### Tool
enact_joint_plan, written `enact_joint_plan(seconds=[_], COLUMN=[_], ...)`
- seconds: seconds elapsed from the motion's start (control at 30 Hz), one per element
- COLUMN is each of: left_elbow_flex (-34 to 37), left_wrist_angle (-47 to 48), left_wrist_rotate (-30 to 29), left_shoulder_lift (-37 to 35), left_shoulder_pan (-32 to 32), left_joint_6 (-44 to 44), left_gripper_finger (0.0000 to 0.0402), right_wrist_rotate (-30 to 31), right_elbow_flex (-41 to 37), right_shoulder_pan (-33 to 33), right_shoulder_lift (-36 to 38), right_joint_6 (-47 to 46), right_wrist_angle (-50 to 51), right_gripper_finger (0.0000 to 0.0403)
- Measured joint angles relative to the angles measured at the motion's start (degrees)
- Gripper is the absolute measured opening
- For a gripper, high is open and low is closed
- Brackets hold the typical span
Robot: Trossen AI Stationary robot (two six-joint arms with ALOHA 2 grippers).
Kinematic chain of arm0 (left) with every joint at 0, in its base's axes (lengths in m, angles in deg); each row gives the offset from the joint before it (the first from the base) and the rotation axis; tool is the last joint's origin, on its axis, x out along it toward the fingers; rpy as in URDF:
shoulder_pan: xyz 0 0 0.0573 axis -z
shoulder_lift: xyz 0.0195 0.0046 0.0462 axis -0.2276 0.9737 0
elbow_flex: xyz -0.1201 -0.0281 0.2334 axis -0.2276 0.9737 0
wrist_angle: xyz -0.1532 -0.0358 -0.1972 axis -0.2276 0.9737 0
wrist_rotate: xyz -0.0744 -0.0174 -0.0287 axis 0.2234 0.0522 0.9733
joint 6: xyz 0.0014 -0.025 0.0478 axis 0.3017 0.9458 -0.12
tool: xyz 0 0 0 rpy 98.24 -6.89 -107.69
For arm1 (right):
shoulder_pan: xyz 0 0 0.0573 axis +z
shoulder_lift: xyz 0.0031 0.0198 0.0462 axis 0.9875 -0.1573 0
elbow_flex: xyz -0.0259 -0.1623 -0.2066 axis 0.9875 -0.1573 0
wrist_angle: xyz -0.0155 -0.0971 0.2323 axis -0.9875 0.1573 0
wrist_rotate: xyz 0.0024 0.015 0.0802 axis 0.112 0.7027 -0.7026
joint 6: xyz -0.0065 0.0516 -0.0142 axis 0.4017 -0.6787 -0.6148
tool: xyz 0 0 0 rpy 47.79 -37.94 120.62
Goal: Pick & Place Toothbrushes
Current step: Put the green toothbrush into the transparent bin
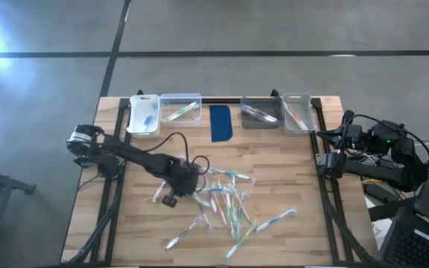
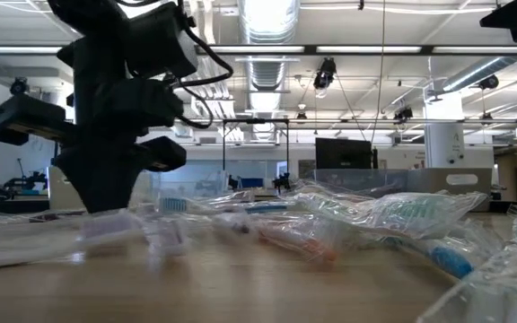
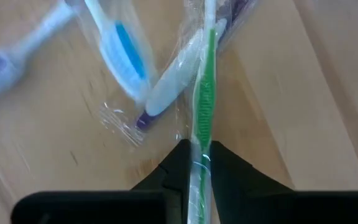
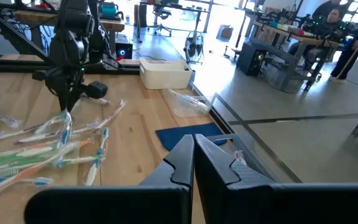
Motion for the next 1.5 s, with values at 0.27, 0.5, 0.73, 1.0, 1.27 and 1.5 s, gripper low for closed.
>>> enact_joint_plan(seconds=[0.27, 0.5, 0.73, 1.0, 1.27, 1.5], left_elbow_flex=[-0.72, -4.24, -9.93, -14.87, -17.11, -20.54], left_wrist_angle=[6.9, 6.15, 5.79, 5.8, 6.47, 8.32], left_wrist_rotate=[-0.12, 0.45, -0.23, -11.4, -14.65, -14.71], left_shoulder_lift=[-4.92, -9.45, -12.74, -14.98, -16.39, -17.78], left_shoulder_pan=[0.0, 0.0, -0.03, -1.43, -10.44, -22.91], left_joint_6=[-2.33, -2.26, -2.02, -2.11, -2.15, -2.15], left_gripper_finger=[0.0043, 0.0022, 0.0004, 0.0002, 0.0001, 0.0001], right_wrist_rotate=[0.0, 0.0, 0.0, 0.0, 0.0, 0.0], right_elbow_flex=[0.0, 0.0, 0.0, 0.0, 0.0, 0.0], right_shoulder_pan=[0.01, 0.0, 0.01, 0.01, 0.02, 0.0], right_shoulder_lift=[0.0, 0.0, 0.0, 0.0, 0.0, 0.0], right_joint_6=[0.0, 0.0, 0.0, 0.0, -0.02, 0.0], right_wrist_angle=[0.0, 0.0, 0.0, 0.0, 0.0, -0.01], right_gripper_finger=[0.0008, 0.0008, 0.0008, 0.0008, 0.0008, 0.0008])
